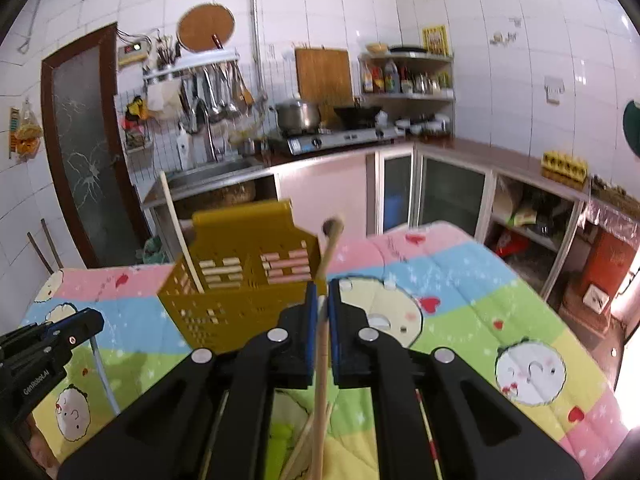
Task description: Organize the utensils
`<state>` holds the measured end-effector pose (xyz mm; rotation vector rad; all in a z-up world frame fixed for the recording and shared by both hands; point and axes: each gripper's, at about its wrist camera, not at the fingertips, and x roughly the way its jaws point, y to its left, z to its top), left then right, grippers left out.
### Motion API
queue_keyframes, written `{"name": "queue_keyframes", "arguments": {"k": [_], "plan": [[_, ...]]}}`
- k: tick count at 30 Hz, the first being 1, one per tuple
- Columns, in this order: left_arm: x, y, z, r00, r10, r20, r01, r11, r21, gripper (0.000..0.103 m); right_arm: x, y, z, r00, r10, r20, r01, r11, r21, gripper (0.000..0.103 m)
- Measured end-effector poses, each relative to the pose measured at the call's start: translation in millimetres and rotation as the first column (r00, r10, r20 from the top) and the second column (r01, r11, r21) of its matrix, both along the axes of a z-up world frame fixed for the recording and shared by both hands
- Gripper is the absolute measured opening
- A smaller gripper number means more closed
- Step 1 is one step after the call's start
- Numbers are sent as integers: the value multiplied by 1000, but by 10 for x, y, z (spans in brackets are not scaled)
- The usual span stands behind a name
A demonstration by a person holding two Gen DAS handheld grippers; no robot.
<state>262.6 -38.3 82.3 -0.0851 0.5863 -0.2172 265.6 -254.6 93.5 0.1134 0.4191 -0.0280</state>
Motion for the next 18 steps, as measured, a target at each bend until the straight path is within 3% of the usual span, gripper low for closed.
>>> {"name": "queue_keyframes", "arguments": {"k": [4, 11, 18], "plan": [[-42, -50, 92, 999, -7, 49, 6, 1000, 9, 6, -58, -7, 108, 997, 4, 76, -4, 1000, -2, 6], [-30, -65, 105, 998, -9, 69, 9, 1000, 3, 6, -150, -39, 212, 981, 7, 194, -10, 1000, 12, 6], [-37, -33, 122, 997, -1, 83, 2, 1000, -8, 6, -137, -19, 250, 969, 11, 248, -12, 1000, 4, 6]]}}
